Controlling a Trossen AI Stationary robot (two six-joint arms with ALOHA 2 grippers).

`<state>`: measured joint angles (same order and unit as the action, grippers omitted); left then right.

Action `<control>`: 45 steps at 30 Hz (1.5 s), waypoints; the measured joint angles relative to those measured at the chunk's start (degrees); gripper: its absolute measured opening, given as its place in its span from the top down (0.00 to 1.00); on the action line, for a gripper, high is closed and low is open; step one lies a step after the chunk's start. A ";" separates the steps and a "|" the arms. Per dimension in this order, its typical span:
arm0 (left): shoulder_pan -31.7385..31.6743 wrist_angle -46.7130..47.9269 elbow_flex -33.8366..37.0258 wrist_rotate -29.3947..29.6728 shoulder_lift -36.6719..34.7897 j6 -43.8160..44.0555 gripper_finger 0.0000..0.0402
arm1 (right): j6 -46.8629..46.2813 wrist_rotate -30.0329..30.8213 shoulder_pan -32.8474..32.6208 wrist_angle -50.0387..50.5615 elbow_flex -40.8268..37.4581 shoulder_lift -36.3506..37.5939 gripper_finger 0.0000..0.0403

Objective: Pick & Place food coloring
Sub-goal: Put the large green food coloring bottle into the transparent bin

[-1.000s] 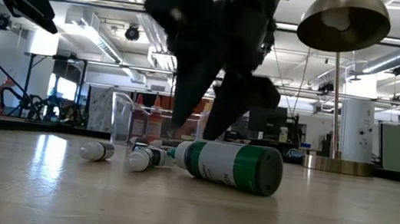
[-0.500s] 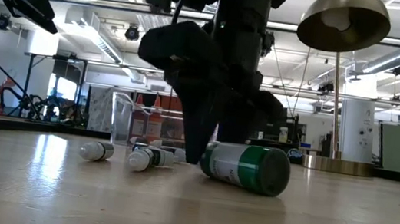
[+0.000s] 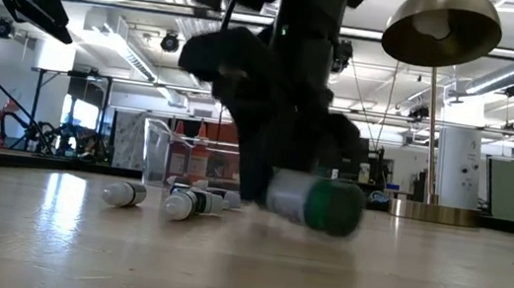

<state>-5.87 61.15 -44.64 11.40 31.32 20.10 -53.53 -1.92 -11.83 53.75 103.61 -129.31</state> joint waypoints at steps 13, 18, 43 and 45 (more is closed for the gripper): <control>0.02 0.35 0.00 -0.02 -0.05 0.11 0.46 | -21.77 73.75 -5.49 -0.03 -3.09 13.92 0.68; 0.02 0.39 0.00 0.00 -0.07 -0.57 0.46 | -28.90 67.42 -4.49 0.11 -6.05 10.79 0.64; 0.02 1.88 0.00 -0.02 -0.07 0.57 0.46 | 4.03 59.70 5.04 -36.36 -6.88 1.21 0.63; 0.00 2.19 0.00 -0.02 -0.07 0.61 0.46 | 4.04 58.47 5.34 -36.95 -6.87 0.61 0.63</control>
<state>-5.87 63.34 -44.64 11.38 31.24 20.71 -49.48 56.55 -6.49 16.80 96.74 -128.70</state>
